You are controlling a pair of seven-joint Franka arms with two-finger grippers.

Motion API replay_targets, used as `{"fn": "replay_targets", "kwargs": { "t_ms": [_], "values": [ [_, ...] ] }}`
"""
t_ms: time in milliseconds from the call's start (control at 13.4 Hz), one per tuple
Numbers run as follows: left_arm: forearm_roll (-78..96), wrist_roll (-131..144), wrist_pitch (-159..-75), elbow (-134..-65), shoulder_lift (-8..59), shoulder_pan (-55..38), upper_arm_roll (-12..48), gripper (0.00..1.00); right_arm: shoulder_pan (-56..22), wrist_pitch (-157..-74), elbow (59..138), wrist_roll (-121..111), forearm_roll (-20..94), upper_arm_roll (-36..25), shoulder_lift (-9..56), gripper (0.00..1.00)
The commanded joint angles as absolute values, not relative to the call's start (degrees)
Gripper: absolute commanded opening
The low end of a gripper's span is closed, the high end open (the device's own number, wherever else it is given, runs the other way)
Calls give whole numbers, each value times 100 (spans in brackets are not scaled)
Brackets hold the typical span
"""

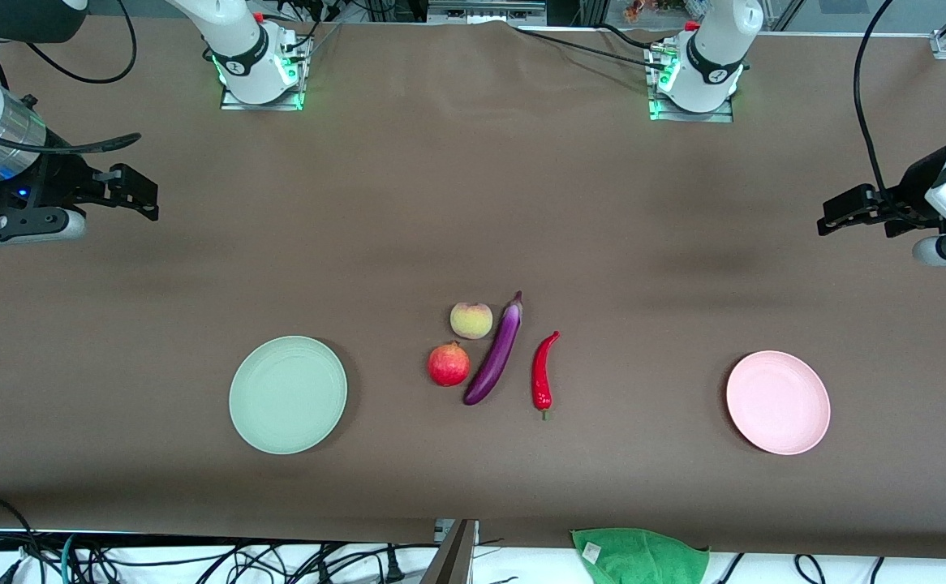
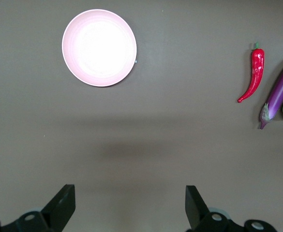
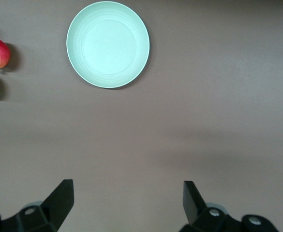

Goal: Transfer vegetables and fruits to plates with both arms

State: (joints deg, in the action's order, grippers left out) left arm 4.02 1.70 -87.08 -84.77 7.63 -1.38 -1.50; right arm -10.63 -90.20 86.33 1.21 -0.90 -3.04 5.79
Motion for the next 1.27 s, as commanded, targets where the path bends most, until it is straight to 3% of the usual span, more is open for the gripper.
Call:
{"fn": "replay_targets", "kwargs": {
  "t_ms": [0,596,819,1191],
  "values": [
    [281,114,-8701,-8350,844,-193,-185,100,-1055,-8956,8596,53,-97,-281,580,100],
    [281,114,-8701,-8350,844,-193,-185,100,-1344,-9044,8587,245,173,-272,851,100],
    [281,114,-8701,-8358,844,-193,-185,100,-1738,-9753,8578,1218,948,-272,1544,100],
    [281,123,-8701,-8358,844,-193,-185,100,-2653,-11510,8552,2537,958,-272,2810,100]
  ]
}}
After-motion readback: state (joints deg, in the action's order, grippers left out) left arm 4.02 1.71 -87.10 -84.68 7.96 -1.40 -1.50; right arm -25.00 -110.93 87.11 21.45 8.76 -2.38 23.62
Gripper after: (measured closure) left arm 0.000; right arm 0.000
